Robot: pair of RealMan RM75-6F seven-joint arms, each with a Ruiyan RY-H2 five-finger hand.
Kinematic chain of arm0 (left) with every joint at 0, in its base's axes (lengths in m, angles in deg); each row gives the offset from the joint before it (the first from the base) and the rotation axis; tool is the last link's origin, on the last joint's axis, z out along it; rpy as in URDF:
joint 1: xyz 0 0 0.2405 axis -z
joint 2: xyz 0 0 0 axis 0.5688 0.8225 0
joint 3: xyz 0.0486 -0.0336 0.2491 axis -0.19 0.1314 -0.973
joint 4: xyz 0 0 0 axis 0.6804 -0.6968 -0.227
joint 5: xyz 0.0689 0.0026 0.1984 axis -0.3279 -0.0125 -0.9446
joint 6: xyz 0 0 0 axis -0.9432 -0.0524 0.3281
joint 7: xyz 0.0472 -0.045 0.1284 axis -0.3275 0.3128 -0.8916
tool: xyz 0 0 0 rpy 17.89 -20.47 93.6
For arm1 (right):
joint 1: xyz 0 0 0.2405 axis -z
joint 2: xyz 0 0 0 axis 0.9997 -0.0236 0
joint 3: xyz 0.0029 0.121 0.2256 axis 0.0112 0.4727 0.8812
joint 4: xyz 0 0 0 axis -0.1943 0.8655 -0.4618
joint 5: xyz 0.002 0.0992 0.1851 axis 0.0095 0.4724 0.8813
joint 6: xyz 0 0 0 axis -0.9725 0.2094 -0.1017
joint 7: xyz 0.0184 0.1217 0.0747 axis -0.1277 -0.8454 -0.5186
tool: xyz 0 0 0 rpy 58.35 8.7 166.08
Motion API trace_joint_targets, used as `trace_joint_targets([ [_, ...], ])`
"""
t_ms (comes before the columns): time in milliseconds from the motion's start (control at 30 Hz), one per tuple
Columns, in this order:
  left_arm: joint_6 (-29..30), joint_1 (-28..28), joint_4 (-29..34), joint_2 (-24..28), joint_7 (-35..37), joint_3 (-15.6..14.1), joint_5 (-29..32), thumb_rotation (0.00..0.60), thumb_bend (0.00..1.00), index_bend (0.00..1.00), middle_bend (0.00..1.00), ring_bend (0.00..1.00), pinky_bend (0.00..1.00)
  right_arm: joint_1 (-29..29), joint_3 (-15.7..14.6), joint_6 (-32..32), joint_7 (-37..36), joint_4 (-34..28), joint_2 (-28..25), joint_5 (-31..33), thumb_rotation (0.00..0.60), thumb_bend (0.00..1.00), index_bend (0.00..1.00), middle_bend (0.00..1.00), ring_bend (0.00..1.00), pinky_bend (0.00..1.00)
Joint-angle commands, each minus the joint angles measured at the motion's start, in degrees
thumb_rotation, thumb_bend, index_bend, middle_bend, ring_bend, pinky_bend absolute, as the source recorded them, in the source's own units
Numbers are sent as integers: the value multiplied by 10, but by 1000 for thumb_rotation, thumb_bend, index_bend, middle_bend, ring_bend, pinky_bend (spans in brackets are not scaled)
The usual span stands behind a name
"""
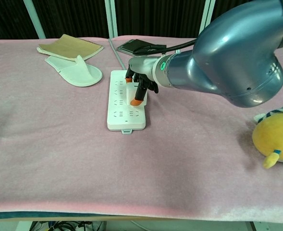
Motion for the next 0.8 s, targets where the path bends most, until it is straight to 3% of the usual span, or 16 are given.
trace_joint_targets([
  [33, -1, 0, 0, 0, 1, 0, 0, 600, 273, 101, 12, 0, 0, -2, 1, 3, -1, 3, 4, -4, 600, 649, 1000, 862, 802, 575],
  [433, -1, 0, 0, 1, 4, -1, -2, 600, 272, 101, 12, 0, 0, -17, 2, 9, 16, 26, 29, -4, 600, 649, 1000, 855, 800, 575],
  [567, -2, 1, 0, 2, 5, -1, -3, 600, 273, 101, 12, 0, 0, -14, 2, 4, 18, 23, 25, 3, 600, 648, 993, 775, 737, 565],
  [800, -1, 0, 0, 1, 1, -1, -2, 600, 273, 101, 12, 0, 0, -12, 4, -7, 17, 0, 3, 23, 600, 585, 771, 606, 619, 528],
])
